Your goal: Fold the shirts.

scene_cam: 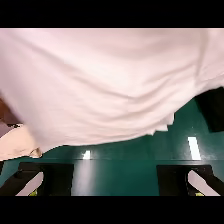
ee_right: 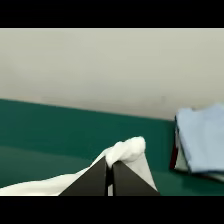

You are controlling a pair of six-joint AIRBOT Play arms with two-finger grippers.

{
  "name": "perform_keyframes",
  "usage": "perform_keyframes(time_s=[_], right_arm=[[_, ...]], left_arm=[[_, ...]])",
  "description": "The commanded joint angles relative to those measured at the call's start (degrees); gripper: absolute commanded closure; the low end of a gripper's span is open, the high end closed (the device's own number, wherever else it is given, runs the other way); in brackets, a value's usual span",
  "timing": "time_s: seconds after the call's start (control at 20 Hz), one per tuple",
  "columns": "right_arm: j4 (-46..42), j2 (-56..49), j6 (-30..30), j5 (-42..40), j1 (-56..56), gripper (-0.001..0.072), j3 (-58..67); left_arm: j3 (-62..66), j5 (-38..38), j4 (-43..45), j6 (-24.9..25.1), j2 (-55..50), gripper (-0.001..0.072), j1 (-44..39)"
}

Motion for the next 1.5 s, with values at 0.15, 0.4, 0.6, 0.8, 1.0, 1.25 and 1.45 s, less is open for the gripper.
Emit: perform_keyframes(time_s=[0.15,0.4,0.6,0.8,1.0,1.25,1.45], right_arm=[[-0.46,-17.35,3.82,11.26,2.05,0.0695,-14.27],[-0.33,-34.58,3.74,6.08,7.02,0.0695,-18.32],[-0.28,-45.4,3.74,0.04,7.93,0.0695,-8.44],[-1.51,-48.33,3.04,-3.06,7.15,0.0695,-1.44],[-15.34,-41.99,1.05,-0.76,7.19,0.0695,-10.64],[-18.23,-35.23,0.52,-0.33,7.67,0.0695,-26.86],[-18.21,-31.52,0.55,-2.25,9.38,0.0694,-35.52]], left_arm=[[-17.75,-4.59,1.62,-1.01,-14.86,0.068,0.04],[-19.54,-0.02,0.48,2.27,-31.47,0.068,0.04],[-19.52,10.25,-1.27,5.05,-38.49,0.0681,0.04],[-18.8,16.15,-1.25,5.31,-39.17,0.0681,0.04],[-18.6,4.48,-1.27,10.54,-39.04,0.0681,0.04],[-26.69,0.17,-2.23,12.52,-39.06,0.068,-0.07],[-33.81,1.88,-3.67,12.52,-39.06,0.068,-0.13]])
